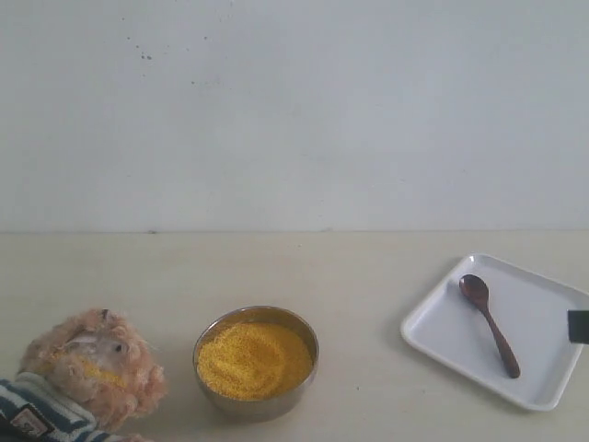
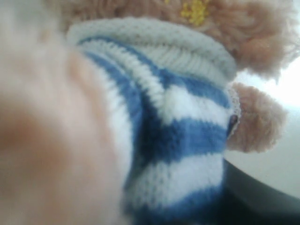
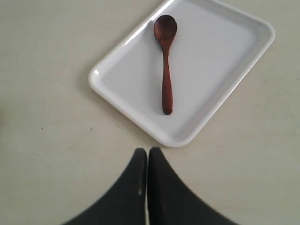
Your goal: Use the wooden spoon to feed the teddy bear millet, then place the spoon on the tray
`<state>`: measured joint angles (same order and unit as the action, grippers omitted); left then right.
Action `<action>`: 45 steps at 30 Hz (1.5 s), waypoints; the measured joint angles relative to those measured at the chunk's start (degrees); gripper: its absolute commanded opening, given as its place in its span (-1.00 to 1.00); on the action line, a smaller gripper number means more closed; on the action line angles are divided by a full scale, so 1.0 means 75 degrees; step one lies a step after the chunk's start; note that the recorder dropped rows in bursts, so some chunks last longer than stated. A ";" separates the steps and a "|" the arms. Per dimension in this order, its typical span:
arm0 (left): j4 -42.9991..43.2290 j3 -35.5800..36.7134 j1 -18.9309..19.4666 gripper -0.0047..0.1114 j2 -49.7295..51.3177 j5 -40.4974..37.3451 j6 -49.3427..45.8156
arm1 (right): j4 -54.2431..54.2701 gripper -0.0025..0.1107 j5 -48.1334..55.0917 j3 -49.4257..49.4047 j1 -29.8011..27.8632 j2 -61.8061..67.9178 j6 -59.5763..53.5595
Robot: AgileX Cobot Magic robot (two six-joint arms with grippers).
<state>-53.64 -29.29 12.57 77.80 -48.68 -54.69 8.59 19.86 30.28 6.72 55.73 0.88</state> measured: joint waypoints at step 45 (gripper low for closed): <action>0.0000 0.0000 0.0000 -0.82 0.0000 0.0000 0.0000 | 0.0968 -0.96 0.1364 -0.0907 0.0000 -0.4517 -0.0230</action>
<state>-53.64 -29.29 12.57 77.80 -48.68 -54.69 15.85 30.09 23.48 6.72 21.85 -0.85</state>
